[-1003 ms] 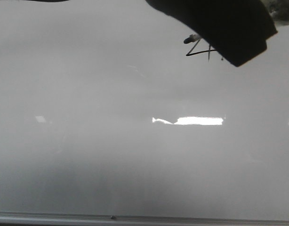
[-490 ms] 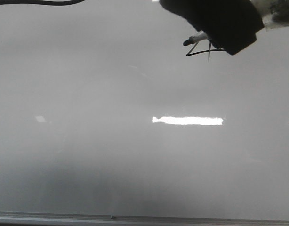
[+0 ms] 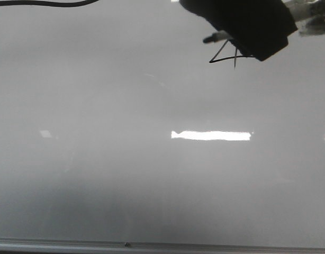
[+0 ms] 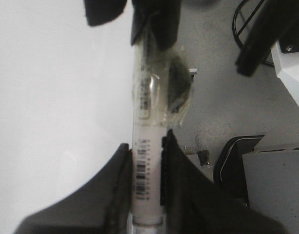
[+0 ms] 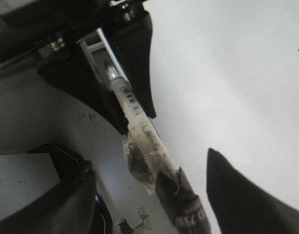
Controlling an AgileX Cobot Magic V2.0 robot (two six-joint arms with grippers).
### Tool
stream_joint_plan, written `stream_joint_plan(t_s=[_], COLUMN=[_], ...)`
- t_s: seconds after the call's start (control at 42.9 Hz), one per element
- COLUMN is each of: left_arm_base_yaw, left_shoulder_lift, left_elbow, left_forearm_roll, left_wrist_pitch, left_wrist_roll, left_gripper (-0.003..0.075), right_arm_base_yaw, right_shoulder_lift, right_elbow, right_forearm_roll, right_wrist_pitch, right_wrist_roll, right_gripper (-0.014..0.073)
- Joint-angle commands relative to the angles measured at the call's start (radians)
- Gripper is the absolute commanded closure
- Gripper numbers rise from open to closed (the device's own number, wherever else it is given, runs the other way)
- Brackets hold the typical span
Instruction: Write number 4 on whiteboard
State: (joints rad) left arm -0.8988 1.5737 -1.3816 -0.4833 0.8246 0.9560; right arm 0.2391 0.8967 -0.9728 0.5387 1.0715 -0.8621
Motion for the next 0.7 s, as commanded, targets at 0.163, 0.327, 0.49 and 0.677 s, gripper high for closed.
stream_joint_plan(t_s=[0.163, 0.327, 0.49, 0.677], left_arm_base_yaw=[0.001, 0.003, 0.048, 0.187], left_shoulder_lift=[-0.065, -0.108, -0.172, -0.316], left_elbow=[-0.097, -0.101, -0.101, -0.041], left_forearm_roll=[0.380, 0.694, 0.930, 0.937], left_wrist_pitch=[-0.014, 0.051, 0.136, 0.066], left_wrist_roll=[-0.438, -0.725, -1.020, -1.061], left_gripper=[0.0597, 0.0597, 0.0596, 0.0596], right_arm_base_yaw=[-0.003, -0.003, -0.003, -0.003], right_shoulder_lift=[-0.108, -0.129, -0.129, -0.129], right_elbow=[-0.032, -0.032, -0.032, -0.032], right_forearm_roll=[-0.184, -0.251, -0.259, -0.260], right_wrist_pitch=[-0.119, -0.100, -0.097, -0.098], right_wrist_roll=[0.261, 0.375, 0.398, 0.398], right_gripper=[0.0044, 0.0044, 0.0044, 0.0044])
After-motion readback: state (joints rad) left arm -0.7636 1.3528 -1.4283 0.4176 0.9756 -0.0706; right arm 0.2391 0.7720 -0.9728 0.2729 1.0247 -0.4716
